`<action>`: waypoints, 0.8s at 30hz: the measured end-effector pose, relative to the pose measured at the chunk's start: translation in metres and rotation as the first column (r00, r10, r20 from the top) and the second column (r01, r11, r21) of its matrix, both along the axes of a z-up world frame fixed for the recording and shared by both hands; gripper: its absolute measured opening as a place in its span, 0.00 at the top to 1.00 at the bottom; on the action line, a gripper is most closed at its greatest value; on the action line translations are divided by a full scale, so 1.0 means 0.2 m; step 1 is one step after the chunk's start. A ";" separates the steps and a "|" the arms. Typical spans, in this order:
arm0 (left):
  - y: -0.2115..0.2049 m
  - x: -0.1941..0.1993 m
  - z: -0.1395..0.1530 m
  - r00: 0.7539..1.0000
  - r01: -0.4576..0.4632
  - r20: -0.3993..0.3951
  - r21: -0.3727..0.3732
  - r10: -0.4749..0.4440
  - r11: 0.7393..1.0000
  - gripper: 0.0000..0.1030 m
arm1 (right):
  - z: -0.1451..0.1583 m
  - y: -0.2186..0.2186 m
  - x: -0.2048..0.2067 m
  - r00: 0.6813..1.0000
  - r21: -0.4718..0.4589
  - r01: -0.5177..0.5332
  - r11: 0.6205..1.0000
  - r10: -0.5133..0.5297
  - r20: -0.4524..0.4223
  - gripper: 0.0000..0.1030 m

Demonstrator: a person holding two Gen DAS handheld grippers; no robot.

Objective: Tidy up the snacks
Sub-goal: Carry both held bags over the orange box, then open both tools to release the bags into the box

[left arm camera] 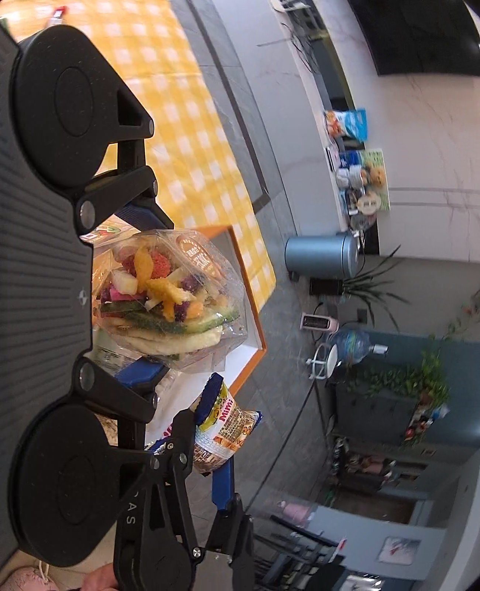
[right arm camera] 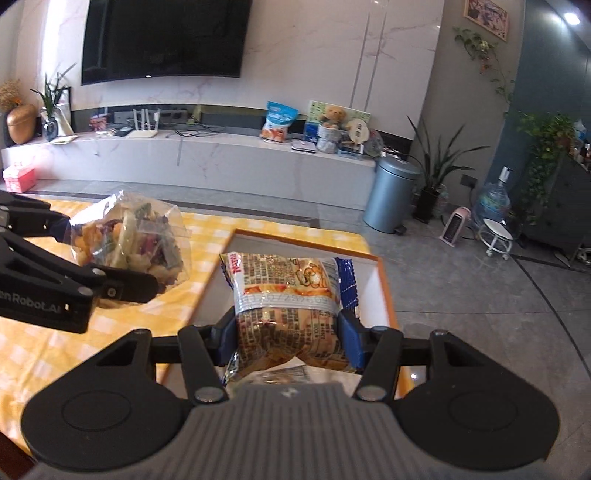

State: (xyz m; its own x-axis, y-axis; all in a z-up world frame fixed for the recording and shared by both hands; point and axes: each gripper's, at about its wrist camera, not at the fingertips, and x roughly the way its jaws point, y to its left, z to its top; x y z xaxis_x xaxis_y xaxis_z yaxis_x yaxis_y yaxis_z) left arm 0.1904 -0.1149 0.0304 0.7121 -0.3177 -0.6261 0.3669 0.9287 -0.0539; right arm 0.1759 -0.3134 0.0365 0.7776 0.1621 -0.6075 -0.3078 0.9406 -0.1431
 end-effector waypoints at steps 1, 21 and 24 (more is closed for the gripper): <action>-0.02 0.02 0.00 1.000 0.014 0.002 0.006 -0.014 1.000 0.21 | 0.00 -0.03 0.03 1.000 -0.009 0.008 1.000 -0.008 -0.007 0.47; -0.25 0.31 -0.23 0.981 0.185 -0.076 0.102 -0.178 0.977 0.21 | -0.26 -0.11 0.46 0.982 -0.115 -0.003 0.993 -0.019 -0.188 0.47; -0.29 0.33 -0.25 0.974 0.224 -0.061 0.121 -0.218 0.967 0.21 | -0.31 -0.12 0.51 0.976 -0.121 -0.001 0.993 -0.025 -0.215 0.47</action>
State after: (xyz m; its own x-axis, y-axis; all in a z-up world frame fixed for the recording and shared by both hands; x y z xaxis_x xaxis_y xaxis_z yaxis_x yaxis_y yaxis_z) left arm 0.2560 -0.1724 -0.0187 0.6021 -0.3804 -0.7019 0.5638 0.8251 0.0365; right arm 0.2776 -0.3377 -0.0257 0.6276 0.0690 -0.7754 -0.3323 0.9245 -0.1866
